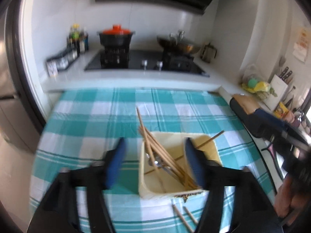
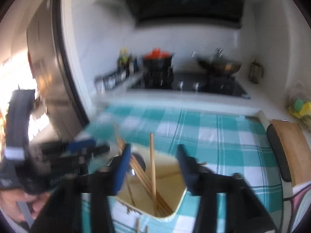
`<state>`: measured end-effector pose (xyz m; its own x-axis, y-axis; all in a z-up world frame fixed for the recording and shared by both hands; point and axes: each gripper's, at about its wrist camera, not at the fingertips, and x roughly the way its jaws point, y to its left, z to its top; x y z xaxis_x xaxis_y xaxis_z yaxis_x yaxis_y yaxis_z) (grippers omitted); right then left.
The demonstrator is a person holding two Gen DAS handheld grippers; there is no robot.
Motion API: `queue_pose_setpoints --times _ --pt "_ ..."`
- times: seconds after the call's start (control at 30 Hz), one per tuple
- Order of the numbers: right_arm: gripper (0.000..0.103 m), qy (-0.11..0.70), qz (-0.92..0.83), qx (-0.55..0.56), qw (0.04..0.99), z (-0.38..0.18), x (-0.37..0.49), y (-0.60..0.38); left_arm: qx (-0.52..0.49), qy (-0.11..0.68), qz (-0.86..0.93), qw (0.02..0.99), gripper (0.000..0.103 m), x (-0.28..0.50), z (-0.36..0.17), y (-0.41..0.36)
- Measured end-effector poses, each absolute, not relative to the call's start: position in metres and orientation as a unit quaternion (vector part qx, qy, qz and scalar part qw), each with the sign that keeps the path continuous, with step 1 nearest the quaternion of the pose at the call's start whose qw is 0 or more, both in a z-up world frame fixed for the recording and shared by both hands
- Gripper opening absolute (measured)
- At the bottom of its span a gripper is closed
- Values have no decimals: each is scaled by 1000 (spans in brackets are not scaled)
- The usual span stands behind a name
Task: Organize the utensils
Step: 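Open both tools to drop the chopsticks into the caddy, then withdraw both tools from the caddy back over the last two chopsticks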
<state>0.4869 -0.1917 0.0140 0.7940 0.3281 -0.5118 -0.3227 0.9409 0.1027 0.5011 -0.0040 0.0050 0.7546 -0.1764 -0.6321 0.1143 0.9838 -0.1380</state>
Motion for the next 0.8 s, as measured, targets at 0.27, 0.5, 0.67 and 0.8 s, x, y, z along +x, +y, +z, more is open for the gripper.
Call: queue_pose_setpoints --times 0.27,0.5,0.67,0.8 --pt "62 255 160 -47 952 36 409 -225 20 341 -119 932 102 392 9 9" --pt "62 344 129 -59 928 -77 336 -269 -11 398 -75 914 102 326 -115 -6" --pt "62 404 79 -51 910 -154 307 -295 -20 432 -46 900 102 319 -173 -31" --pt "62 419 53 -44 905 -184 300 -308 14 438 -28 898 102 328 -186 -51"
